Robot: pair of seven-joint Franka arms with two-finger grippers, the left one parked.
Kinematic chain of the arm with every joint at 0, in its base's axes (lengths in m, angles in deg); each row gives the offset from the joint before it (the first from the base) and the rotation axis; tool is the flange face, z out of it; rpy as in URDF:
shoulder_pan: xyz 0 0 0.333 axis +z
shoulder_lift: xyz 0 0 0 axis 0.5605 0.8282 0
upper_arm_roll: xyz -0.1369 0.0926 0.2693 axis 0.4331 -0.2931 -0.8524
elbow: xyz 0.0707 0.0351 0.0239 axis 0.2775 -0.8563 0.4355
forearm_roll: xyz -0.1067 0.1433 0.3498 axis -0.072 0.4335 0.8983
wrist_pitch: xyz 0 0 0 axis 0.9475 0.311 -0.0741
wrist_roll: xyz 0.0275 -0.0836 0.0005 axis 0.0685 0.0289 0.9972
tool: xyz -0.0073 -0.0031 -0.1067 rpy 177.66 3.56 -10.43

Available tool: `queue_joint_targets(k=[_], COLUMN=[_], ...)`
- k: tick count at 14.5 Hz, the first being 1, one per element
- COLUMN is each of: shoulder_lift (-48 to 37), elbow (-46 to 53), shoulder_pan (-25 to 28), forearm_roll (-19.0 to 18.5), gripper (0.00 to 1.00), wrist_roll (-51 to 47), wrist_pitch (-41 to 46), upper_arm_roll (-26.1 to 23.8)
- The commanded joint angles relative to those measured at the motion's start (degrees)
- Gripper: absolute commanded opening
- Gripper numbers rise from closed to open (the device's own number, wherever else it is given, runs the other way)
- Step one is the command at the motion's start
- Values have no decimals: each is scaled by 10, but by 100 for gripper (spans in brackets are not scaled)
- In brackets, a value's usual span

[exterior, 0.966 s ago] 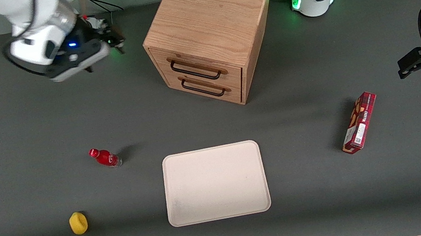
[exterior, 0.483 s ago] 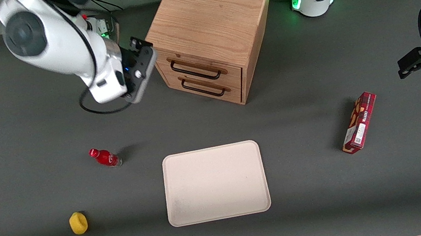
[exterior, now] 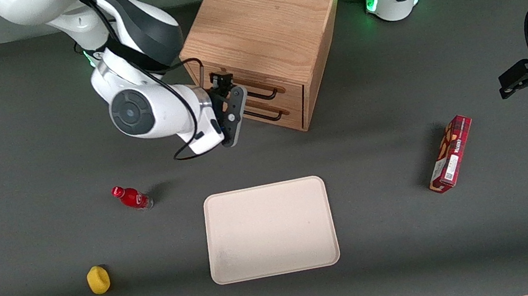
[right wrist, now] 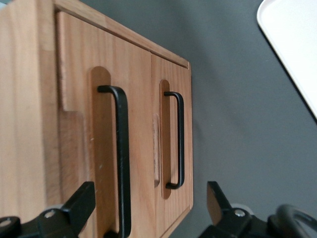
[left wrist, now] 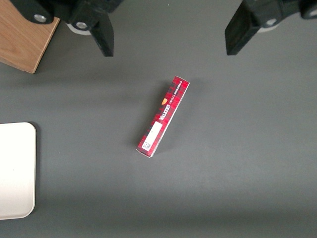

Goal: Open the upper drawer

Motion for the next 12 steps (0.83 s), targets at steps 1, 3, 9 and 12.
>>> queue_joint_targets(k=[1, 3, 9, 12], shoulder_lift=[-3, -3, 18, 32], elbow=[-29, -47, -50, -42], shoulder_pan=[0, 2, 13, 12], forearm_roll=[12, 12, 10, -7], gripper=[100, 100, 100, 100], wrist_roll=[14, 10, 7, 7], wrist_pitch=[-28, -49, -80, -84], upper_arm_roll=[-11, -17, -19, -17])
